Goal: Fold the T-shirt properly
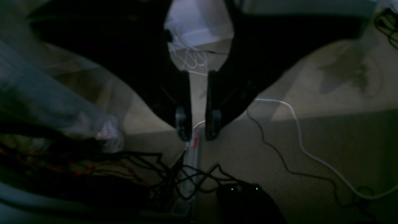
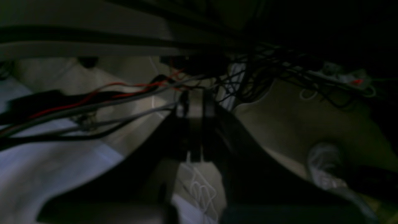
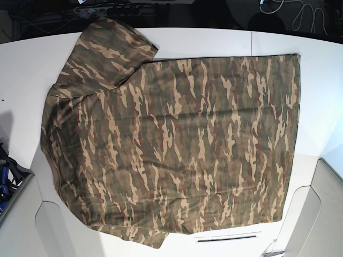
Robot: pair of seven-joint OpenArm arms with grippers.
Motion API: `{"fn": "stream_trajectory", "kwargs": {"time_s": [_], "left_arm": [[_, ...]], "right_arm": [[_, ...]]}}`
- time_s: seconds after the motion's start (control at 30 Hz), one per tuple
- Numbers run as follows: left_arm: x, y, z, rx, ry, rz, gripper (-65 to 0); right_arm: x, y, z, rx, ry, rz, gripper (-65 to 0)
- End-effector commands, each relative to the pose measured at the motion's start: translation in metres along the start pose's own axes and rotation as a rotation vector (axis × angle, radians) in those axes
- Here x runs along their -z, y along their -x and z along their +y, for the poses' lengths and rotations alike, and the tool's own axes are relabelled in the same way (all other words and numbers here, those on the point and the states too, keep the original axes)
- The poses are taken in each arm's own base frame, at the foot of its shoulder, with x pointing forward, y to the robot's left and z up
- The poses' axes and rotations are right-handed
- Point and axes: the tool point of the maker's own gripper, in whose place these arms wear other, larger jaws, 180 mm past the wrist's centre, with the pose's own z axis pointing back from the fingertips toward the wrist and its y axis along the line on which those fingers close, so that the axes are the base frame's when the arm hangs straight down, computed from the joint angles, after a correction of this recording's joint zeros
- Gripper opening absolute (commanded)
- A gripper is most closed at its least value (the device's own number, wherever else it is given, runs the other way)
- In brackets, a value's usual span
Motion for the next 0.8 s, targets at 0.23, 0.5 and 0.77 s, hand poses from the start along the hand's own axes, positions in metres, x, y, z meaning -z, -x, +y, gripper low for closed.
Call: {"fn": "stream_trajectory", "kwargs": {"time_s": [0.23,0.5,0.77], "left_arm": [[-0.045,-0.035,0.007,0.005,0.03,-0.109,-53.9],[-0.104,-0.12,0.021,0.052,-0.016,-0.335,-40.8],[-0.155,-0.184,0.026,0.1,0.003,-0.558,-36.5]], "right_arm": [[-0.029,-0.029,0.034,-0.062,-0.052,-0.084,-65.0],[-0.068,-0.107,0.034,-0.154,-0.005,-0.299,-65.0],[-0.108,-0.176,-0.023,-0.141,0.176,-0.497,-50.9]]}}
